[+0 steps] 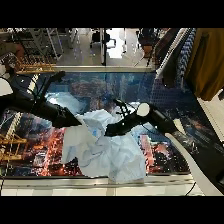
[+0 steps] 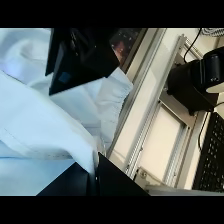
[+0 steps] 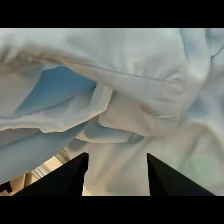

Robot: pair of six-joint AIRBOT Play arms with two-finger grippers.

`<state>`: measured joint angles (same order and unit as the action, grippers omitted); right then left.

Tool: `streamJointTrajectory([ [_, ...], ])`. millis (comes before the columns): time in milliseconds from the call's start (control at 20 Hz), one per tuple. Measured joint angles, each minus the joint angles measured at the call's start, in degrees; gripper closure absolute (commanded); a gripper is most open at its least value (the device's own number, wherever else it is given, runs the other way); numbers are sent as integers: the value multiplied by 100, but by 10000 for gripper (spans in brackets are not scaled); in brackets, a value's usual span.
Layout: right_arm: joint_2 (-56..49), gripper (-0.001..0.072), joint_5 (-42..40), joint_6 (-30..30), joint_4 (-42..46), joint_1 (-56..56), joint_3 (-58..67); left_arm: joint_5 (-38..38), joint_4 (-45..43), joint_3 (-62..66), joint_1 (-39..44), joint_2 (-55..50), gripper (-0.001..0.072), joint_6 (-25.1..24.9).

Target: Fold the clothes and pants, and hang the long-sleeved shirts on hangers.

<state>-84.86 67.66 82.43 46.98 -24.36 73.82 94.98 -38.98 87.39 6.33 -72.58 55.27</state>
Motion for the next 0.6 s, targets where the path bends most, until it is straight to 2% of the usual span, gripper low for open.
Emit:
streamJointTrajectory([
  [100, 13, 236, -544, -111, -560, -39, -426, 0, 0, -7, 0, 0, 691, 0],
  [200, -105, 168, -1139, -197, -994, -74, -636, 2, 2, -11, 0, 0, 691, 0],
  [300, -264, 173, -1655, -247, -1298, -90, -713, 11, 2, -11, 0, 0, 691, 0],
  [350, -334, 220, -1823, -258, -1440, -105, -726, 15, 2, -11, 0, 0, 691, 0],
  [400, -407, 309, -1952, -280, -1539, -131, -734, 15, 2, -11, 0, 0, 691, 0],
  [450, -466, 447, -2057, -291, -1620, -170, -743, 15, 2, -11, 0, 0, 692, 0],
  [500, -516, 507, -2146, -299, -1665, -227, -745, 15, 4, -11, 0, 0, 691, 0],
  [550, -551, 674, -2194, -354, -1707, -297, -748, 15, 2, -11, 0, 0, 691, 0],
  [600, -573, 685, -2203, -417, -1740, -352, -741, 15, 2, -11, 0, 0, 691, 0],
])
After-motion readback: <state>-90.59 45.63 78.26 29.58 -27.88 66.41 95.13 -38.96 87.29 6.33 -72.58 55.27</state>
